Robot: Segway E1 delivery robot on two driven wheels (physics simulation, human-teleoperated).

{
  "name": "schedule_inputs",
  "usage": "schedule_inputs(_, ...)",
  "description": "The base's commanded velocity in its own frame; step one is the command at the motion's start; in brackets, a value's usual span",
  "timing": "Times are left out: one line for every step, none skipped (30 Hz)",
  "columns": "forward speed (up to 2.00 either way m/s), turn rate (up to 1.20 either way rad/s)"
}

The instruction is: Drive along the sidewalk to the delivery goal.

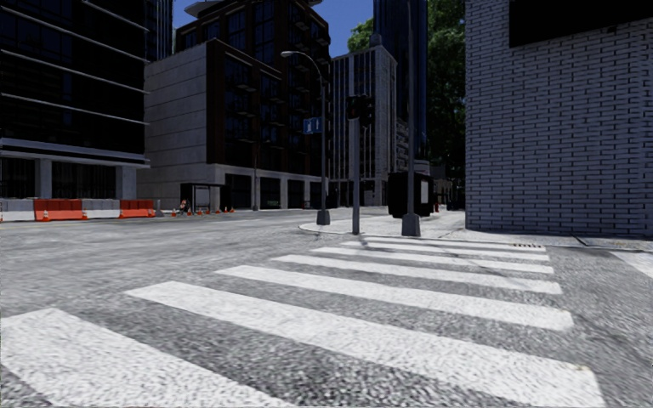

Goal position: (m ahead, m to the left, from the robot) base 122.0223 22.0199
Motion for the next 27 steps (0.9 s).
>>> schedule_inputs(1.28, -0.6)
schedule_inputs(1.26, -0.59)
schedule_inputs(1.25, -0.59)
schedule_inputs(1.2, -0.59)
schedule_inputs(1.18, -0.59)
schedule_inputs(1.18, -0.59)
schedule_inputs(1.18, -0.59)
schedule_inputs(1.17, -0.59)
schedule_inputs(1.17, -0.59)
schedule_inputs(1.17, -0.59)
schedule_inputs(1.17, -0.59)
schedule_inputs(1.17, -0.59)
schedule_inputs(1.17, -0.59)
schedule_inputs(1.17, -0.59)
schedule_inputs(1.17, -0.59)
schedule_inputs(1.17, -0.57)
schedule_inputs(1.17, -0.57)
schedule_inputs(1.17, -0.57)
schedule_inputs(1.17, -0.56)
schedule_inputs(1.17, -0.56)
schedule_inputs(1.17, -0.56)
schedule_inputs(1.17, -0.56)
schedule_inputs(1.18, -0.56)
schedule_inputs(1.24, -0.54)
schedule_inputs(1.24, -0.54)
schedule_inputs(1.62, -0.48)
schedule_inputs(1.88, -0.42)
